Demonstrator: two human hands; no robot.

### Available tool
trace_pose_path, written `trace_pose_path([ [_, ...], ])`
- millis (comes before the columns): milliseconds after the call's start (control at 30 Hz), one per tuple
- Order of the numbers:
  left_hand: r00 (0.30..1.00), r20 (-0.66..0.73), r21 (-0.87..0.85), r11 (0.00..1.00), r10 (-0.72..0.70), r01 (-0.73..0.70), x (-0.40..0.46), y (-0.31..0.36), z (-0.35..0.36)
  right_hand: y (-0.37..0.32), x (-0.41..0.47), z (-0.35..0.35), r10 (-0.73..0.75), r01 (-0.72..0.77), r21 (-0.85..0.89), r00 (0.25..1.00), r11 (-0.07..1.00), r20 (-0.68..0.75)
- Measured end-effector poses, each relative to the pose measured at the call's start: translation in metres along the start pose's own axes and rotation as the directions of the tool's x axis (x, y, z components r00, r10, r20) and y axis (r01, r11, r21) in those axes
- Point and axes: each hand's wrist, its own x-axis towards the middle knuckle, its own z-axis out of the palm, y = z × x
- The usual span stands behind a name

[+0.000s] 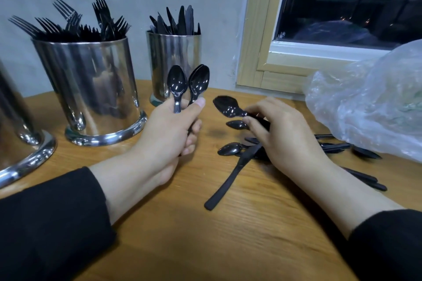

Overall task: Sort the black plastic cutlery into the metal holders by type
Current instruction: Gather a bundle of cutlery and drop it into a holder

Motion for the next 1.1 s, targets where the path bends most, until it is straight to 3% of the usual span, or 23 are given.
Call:
trace_pose_path([
  [167, 0.999, 0.021, 0.013, 0.999, -0.037, 0.037, -0.005, -0.001, 0.006, -0.018, -0.002, -0.003, 0.168, -0.139, 0.239, 0.980, 0.961, -0.105],
  [300, 0.999, 0.038, 0.019, 1.000, 0.005, -0.006, -0.008, -0.003, 0.013, -0.036, -0.003, -0.001, 0.354, -0.277, 0.579, 0.935, 0.766, -0.021],
  [533, 0.993, 0.120, -0.110, 0.994, 0.000, 0.013, -0.016, -0.004, 0.028, -0.064, -0.007, 0.011, 0.433, -0.350, 0.788, 0.894, 0.507, 0.119],
  [833, 0.966, 0.245, -0.016, 0.996, -0.079, 0.085, -0.012, -0.011, 0.021, -0.063, -0.008, 0.013, 0.520, -0.425, 0.747, 0.845, 0.511, 0.124],
  [967, 0.977, 0.209, 0.115, 0.993, -0.043, 0.020, -0.009, -0.012, 0.017, -0.063, -0.008, 0.012, 0.503, -0.416, 0.720, 0.858, 0.555, 0.107],
  [1100, 0.976, 0.210, 0.084, 0.996, -0.053, 0.036, -0.007, -0.012, 0.017, -0.062, -0.008, 0.015, 0.500, -0.437, 0.674, 0.858, 0.596, 0.115],
])
